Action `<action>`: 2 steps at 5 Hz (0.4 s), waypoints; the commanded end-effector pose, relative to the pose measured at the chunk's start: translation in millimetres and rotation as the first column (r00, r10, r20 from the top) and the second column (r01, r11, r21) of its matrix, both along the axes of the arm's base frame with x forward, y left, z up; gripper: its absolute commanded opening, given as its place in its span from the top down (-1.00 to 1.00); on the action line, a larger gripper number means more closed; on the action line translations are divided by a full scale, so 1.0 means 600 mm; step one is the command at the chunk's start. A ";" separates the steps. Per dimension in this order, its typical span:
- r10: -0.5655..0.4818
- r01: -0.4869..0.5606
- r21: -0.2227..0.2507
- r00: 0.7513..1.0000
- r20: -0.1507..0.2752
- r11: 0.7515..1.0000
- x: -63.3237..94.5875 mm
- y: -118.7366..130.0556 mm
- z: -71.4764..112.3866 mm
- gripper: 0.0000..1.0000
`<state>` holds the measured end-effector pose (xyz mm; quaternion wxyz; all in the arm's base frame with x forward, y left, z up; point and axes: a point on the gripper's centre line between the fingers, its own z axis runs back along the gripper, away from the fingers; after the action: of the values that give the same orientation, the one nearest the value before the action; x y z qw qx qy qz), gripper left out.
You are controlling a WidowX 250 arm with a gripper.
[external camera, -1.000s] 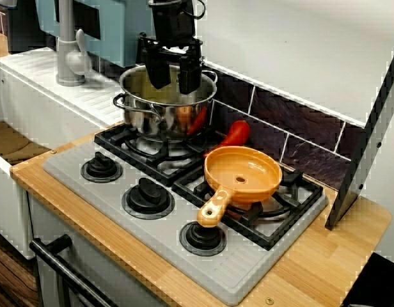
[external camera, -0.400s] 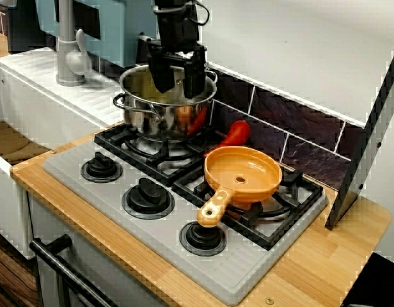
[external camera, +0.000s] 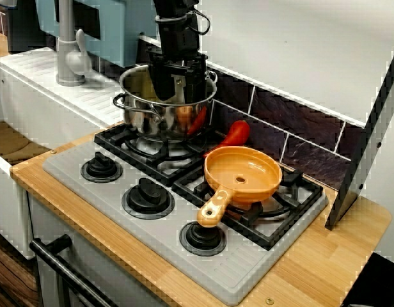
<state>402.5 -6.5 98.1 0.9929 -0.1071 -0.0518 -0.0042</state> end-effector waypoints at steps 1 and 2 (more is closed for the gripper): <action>0.006 -0.002 -0.058 0.998 0.058 0.998 0.000 0.019 0.034 -1.00; 0.016 -0.012 -0.069 0.998 0.067 0.998 -0.008 0.027 0.034 -1.00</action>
<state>395.5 6.3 87.7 0.9880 -0.1472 -0.0459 0.0078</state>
